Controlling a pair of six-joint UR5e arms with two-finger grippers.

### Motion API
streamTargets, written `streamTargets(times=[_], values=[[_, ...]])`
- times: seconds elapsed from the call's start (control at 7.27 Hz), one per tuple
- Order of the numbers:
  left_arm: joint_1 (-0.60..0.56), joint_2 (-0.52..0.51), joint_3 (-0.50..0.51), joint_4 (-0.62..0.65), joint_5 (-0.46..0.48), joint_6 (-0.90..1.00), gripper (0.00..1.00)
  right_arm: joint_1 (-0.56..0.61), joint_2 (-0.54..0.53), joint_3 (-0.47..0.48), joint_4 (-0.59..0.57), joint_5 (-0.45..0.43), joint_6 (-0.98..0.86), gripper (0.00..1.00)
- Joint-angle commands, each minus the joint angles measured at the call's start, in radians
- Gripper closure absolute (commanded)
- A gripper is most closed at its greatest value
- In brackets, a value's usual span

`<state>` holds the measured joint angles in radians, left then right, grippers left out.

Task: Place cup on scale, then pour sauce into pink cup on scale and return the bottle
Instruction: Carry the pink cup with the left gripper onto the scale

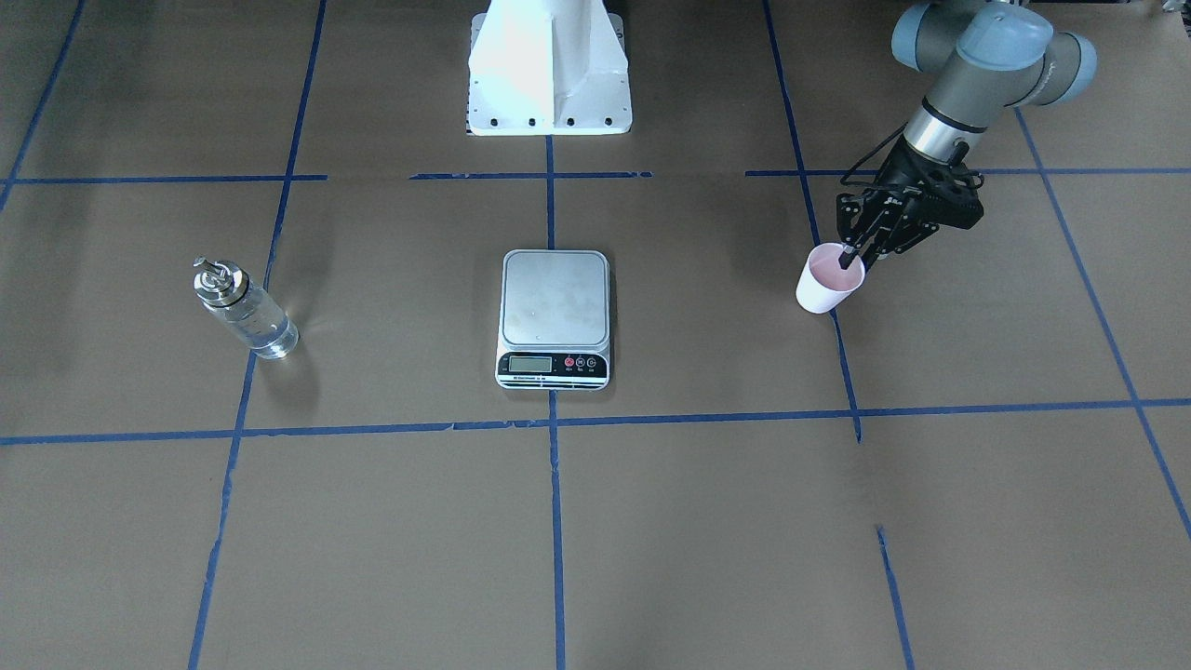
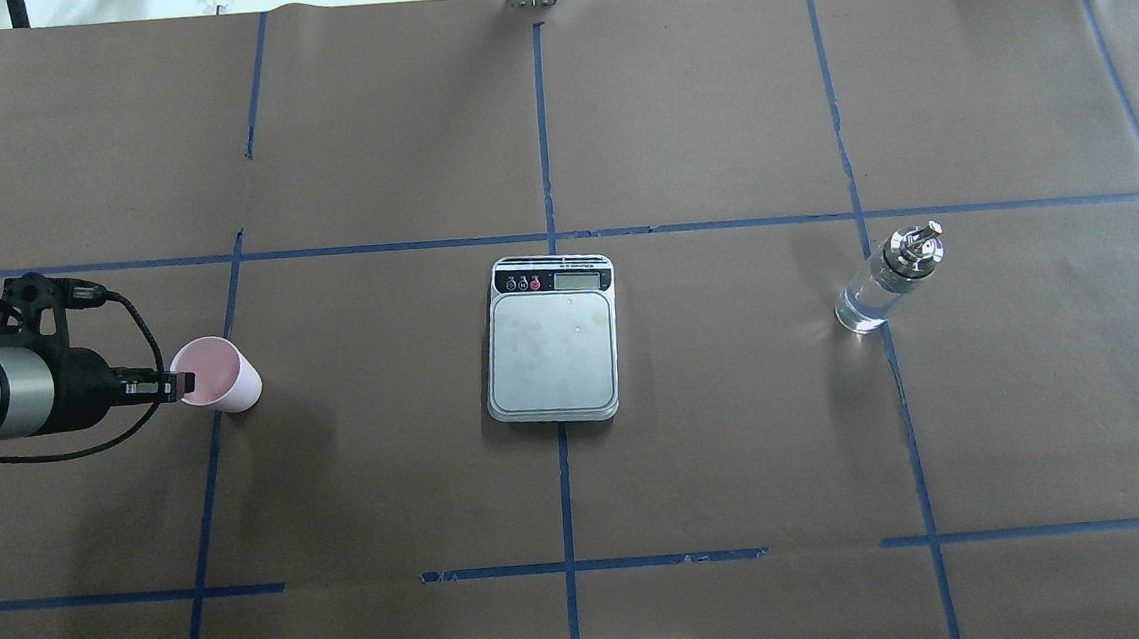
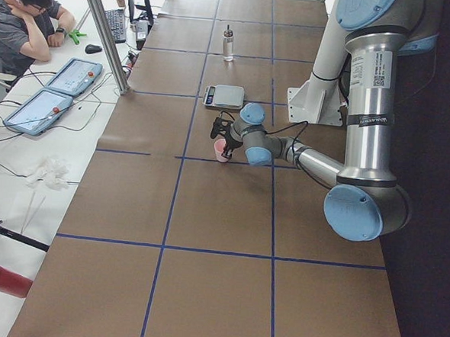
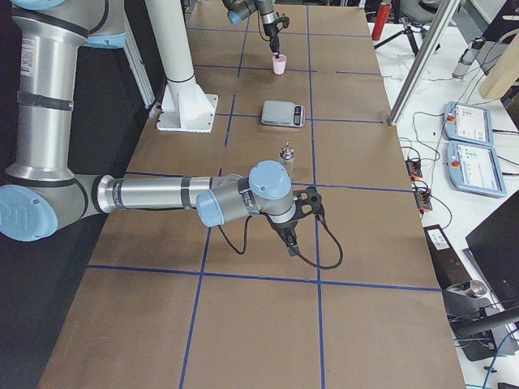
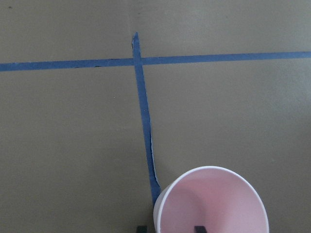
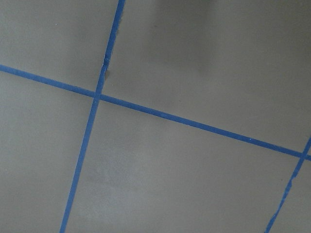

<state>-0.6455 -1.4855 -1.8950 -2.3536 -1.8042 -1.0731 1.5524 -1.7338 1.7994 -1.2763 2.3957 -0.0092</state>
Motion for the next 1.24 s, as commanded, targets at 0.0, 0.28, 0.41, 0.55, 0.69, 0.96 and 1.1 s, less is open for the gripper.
streamTargets(times=[0.0, 0.28, 0.41, 0.55, 0.69, 0.96, 1.1], values=[[0.0, -0.012, -0.013, 0.043, -0.001, 0.01, 1.0, 0.0, -0.003, 0.001, 0.0, 0.0, -0.002, 0.0], [-0.002, -0.088, -0.1, 0.243, -0.01, 0.021, 1.0, 0.0, -0.003, 0.002, 0.0, 0.0, -0.002, 0.0], [-0.002, -0.214, -0.133, 0.428, -0.01, 0.019, 1.0, 0.0, -0.003, 0.002, 0.0, 0.0, -0.002, 0.0], [0.003, -0.413, -0.125, 0.644, -0.012, 0.004, 1.0, 0.0, -0.003, 0.002, 0.0, 0.0, -0.002, 0.0], [0.032, -0.559, -0.11, 0.791, -0.015, -0.022, 1.0, 0.0, -0.003, 0.003, 0.0, 0.0, -0.002, 0.0], [0.078, -0.79, 0.107, 0.801, -0.012, -0.178, 1.0, 0.0, -0.003, 0.005, 0.0, 0.0, -0.002, 0.0], [0.095, -0.882, 0.225, 0.794, -0.01, -0.201, 1.0, 0.0, -0.003, 0.005, 0.0, 0.0, -0.002, 0.0]])
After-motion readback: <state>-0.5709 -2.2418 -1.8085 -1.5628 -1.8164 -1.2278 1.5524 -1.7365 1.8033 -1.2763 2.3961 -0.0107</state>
